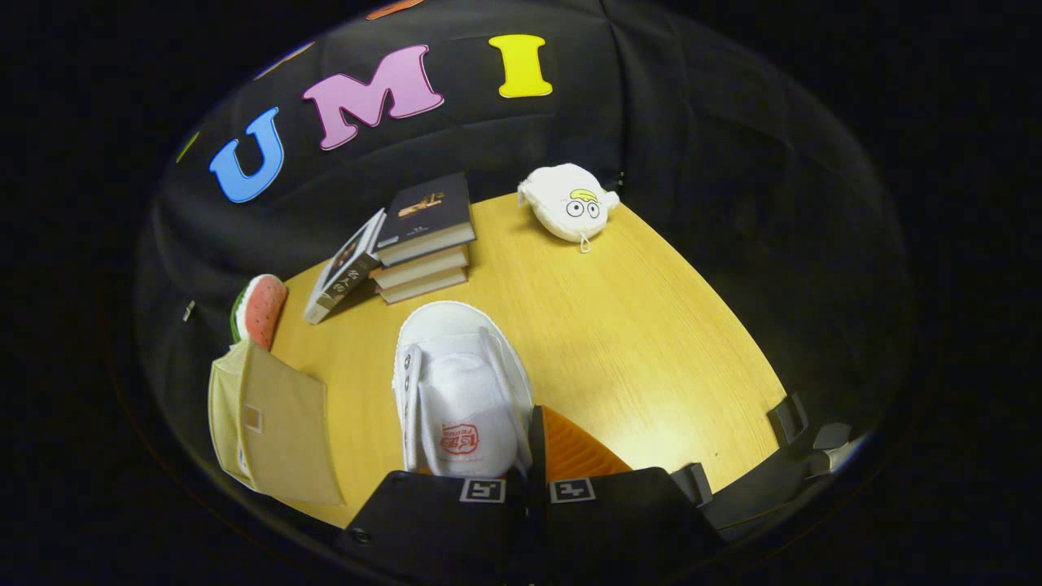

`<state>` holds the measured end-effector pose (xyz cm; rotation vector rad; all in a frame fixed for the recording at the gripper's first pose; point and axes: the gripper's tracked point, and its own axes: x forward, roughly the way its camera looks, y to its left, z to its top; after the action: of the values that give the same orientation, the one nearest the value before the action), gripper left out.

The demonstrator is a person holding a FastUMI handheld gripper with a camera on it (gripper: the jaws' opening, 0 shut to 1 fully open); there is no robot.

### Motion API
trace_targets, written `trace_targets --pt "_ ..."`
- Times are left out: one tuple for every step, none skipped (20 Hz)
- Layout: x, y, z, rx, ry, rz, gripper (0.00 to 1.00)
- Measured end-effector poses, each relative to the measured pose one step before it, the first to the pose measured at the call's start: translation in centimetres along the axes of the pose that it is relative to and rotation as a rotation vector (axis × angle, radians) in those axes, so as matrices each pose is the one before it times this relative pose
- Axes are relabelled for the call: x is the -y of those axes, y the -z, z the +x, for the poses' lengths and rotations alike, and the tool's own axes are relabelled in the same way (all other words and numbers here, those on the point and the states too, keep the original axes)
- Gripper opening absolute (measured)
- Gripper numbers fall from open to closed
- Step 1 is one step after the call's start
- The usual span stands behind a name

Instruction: Open the storage box then place both shoes into the box .Put the left shoe in first, then the right shoe, with the right side of both shoes facing outward in a uniform manner.

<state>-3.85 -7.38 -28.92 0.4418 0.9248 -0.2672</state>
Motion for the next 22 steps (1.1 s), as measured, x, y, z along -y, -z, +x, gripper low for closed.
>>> trace_targets --pt "-2.030 -0.673 -0.847 -0.00134 -0.01829 0.00526 0.05" --pt "-2.339 -0.543 -0.781 -0.00323 -0.02376 0.00645 0.05" --pt "-2.410 -0.398 -0.605 -0.00650 -0.02594 0.01046 0.05" --pt "-2.519 -0.160 -0.565 -0.00845 -0.02606 0.01449 0.05" --pt "-2.541 -0.003 -0.346 -0.01161 -0.02603 0.01271 0.05" --pt "-2.589 0.236 -0.063 -0.01246 -0.02321 0.01178 0.05" --pt "-2.697 0.444 0.186 -0.01498 -0.02266 0.01522 0.05" --pt "-2.090 0.533 0.102 -0.01676 -0.01710 0.00814 0.05" --pt "-2.389 0.742 0.580 -0.01792 -0.01588 0.00961 0.05" --pt "-1.985 0.766 0.426 -0.01677 -0.01264 0.00103 0.05" --pt "-1.732 0.741 0.606 -0.01392 -0.00778 -0.00495 0.05" --pt "-1.506 0.834 0.503 -0.00963 -0.00490 -0.01132 0.05" --pt "-1.115 0.855 0.760 -0.01275 0.00063 -0.01319 0.05" --pt "-0.814 0.935 0.761 -0.01365 0.00510 -0.00830 0.05" --pt "-0.591 0.879 0.686 -0.01439 0.00757 -0.00430 0.05" --pt "-0.397 0.758 0.598 -0.00899 0.00727 -0.00413 0.05" --pt "-0.206 0.544 0.649 -0.00436 0.01099 -0.00693 0.05" --pt "-0.108 0.505 0.609 -0.00516 0.00968 -0.00945 0.05" --pt "-0.090 0.225 0.511 -0.00063 0.00859 -0.00493 0.05" --pt "-0.066 0.198 0.457 -0.00095 0.00761 -0.00677 0.05" --pt "0.015 0.087 0.390 -0.00012 0.00921 -0.00729 0.05" --pt "0.064 -0.003 0.379 0.00439 0.00757 -0.00589 0.05"
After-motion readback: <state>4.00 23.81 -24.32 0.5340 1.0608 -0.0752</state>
